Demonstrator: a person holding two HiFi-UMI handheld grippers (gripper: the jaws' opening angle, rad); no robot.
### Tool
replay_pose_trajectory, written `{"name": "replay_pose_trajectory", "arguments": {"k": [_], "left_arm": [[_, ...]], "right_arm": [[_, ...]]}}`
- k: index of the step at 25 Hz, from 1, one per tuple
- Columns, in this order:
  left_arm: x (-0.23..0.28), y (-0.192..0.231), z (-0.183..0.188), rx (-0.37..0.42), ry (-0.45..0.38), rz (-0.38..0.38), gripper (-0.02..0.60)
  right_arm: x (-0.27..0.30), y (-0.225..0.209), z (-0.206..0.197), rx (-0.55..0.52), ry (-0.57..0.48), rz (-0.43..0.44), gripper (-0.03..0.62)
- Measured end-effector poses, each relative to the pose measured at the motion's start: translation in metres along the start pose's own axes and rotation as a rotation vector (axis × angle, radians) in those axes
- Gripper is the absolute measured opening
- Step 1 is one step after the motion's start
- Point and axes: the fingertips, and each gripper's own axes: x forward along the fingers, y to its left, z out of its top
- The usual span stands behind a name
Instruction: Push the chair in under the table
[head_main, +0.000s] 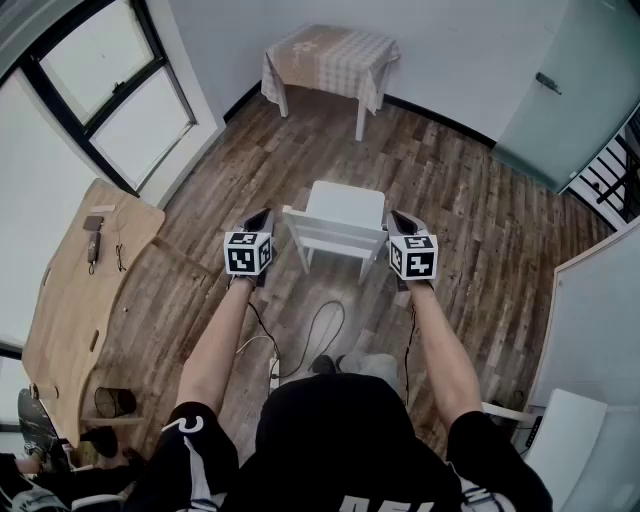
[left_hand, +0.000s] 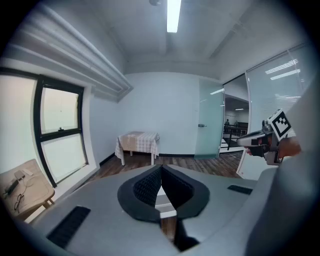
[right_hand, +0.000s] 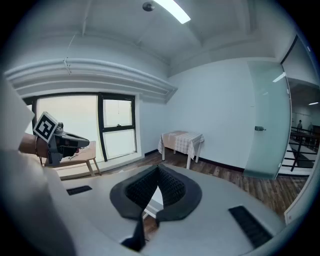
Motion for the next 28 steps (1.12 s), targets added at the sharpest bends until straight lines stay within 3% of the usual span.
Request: {"name": "replay_pose_trajectory", "arguments": {"k": [15,28], "left_arm": [[0.006,0.006,-0.009,-0.002,0.012,-0.005,0.027],[0.035,0.009,-0.039,-0.003,0.077,-0.059,0.031]], "right_arm": [[0.004,-0.001,-0.007,0.01,0.012,-0.021,0.014],[0.025,-0.001,-0.047,0.023,0.075,-0.033,0.017]]}}
